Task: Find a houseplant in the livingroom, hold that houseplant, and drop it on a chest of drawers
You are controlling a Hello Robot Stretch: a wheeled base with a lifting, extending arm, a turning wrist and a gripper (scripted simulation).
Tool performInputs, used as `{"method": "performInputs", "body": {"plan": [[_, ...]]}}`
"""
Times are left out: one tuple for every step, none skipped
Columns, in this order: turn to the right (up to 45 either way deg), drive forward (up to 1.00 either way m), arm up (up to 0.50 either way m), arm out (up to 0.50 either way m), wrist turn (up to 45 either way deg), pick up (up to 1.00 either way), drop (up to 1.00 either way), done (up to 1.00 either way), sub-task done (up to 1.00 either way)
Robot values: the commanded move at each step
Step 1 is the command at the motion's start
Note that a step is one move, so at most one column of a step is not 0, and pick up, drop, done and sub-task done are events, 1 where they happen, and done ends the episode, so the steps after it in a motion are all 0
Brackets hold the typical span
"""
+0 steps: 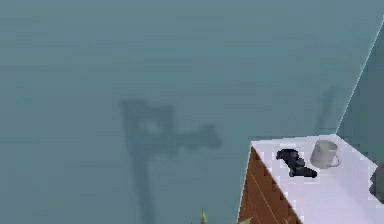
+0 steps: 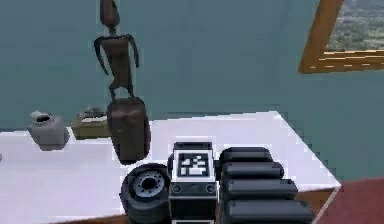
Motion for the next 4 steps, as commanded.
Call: {"method": "performInputs", "body": {"plan": [[-45.0, 0.0, 0.0, 0.0, 0.0, 0.0, 0.0, 0.0, 0.0], [-45.0, 0.0, 0.0, 0.0, 0.0, 0.0, 0.0, 0.0, 0.0], [-15.0, 0.0, 0.0, 0.0, 0.0, 0.0, 0.0, 0.0, 0.0], [45.0, 0.0, 0.0, 0.0, 0.0, 0.0, 0.0, 0.0, 0.0]]}}
